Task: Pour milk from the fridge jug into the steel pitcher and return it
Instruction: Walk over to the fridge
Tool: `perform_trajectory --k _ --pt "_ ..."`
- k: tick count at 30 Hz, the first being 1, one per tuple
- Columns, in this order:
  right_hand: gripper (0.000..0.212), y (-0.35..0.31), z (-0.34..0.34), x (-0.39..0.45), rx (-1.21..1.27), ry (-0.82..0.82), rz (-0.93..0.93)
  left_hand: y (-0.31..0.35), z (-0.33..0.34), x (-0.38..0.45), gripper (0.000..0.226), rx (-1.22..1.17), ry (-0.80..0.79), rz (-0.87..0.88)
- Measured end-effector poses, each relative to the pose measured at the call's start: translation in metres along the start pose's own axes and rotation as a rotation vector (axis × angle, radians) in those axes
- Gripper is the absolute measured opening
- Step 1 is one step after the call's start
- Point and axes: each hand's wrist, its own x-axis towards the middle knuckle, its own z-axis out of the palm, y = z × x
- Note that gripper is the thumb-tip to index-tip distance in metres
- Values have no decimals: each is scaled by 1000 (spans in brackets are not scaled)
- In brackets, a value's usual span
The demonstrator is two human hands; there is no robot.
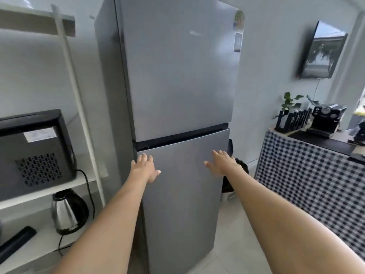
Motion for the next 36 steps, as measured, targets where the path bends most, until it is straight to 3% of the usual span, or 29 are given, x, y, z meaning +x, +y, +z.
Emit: perform_trajectory --k 9,22,29,36 --pt "66 -102 20 56 -24 -19 -237 -86 42 11 77 -173 -39 -146" --pt "60 -155 57 139 -28 8 -446 -75 94 78 80 -587 -112 -178" --pt "31 -147 68 163 304 172 -479 -73 111 115 64 -795 -53 -239" --pt "30 -147 70 172 479 173 -455 -71 119 126 74 -911 43 -293"
